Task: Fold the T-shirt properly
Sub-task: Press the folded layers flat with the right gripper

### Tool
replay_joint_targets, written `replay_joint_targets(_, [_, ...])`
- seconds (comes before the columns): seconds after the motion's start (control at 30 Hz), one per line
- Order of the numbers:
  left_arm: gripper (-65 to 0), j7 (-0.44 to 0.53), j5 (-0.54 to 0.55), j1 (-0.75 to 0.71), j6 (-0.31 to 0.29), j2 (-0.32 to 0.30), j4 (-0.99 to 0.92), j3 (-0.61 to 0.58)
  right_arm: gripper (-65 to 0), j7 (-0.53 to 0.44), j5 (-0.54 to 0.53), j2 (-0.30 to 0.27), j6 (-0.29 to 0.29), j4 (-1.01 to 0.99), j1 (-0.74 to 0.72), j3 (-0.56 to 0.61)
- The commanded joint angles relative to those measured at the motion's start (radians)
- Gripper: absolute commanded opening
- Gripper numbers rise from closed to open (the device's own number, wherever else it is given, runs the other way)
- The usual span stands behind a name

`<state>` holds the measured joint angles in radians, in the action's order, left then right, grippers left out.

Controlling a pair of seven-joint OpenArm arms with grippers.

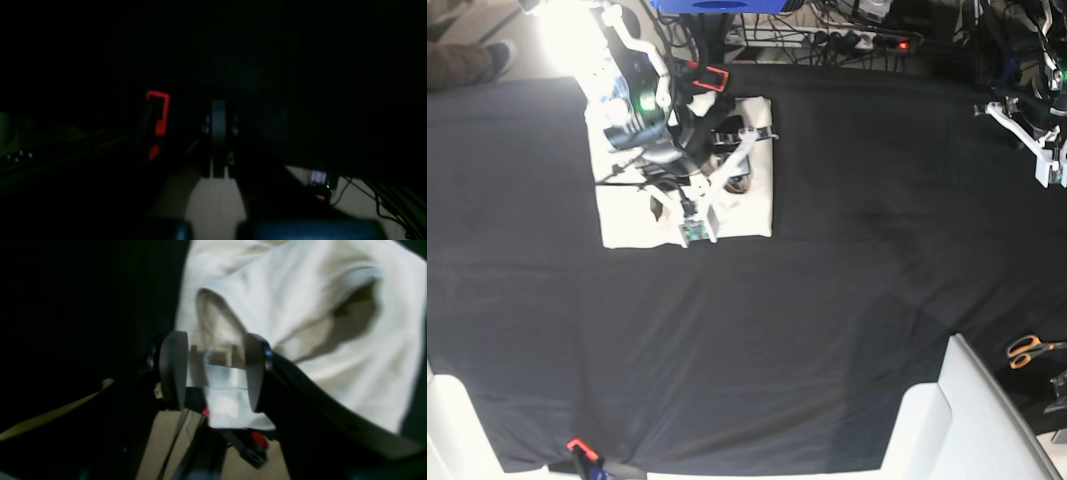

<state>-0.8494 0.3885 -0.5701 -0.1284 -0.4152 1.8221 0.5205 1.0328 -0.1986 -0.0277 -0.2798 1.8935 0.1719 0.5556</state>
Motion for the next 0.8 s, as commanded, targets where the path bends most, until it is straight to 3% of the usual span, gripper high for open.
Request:
replay_joint_targets(0.0, [-65.0, 0.015, -0.006, -0.003, 0.005, -0.017, 0.012, 0.008, -39.3, -0.019, -0.006, 0.004, 0.000, -0.001, -0.019, -0.006])
replay_joint_targets(0.1, [-65.0, 0.015, -0.006, -0.003, 0.005, -0.017, 0.012, 0.008, -44.1, -0.027, -0.006, 0.004, 0.000, -0.051, -0.030, -0.019])
replay_joint_targets(0.3, [-65.0, 0.015, -0.006, -0.006, 0.005, -0.017, 0.012, 0.008, -44.0, -0.059, -0.006, -0.011, -0.002, -0.084, -0.024, -0.036])
replay_joint_targets(0.5, [-65.0, 0.014, -0.006, -0.003, 0.005, -0.017, 0.012, 0.008, -35.6, -0.058, -0.006, -0.018, -0.008, -0.076, -0.019, -0.033])
replay_joint_targets(0.77, [-65.0, 0.014, -0.006, -0.001, 0.005, -0.017, 0.012, 0.008, -36.0, -0.072, -0.006, -0.019, -0.002, -0.130, -0.018, -0.033])
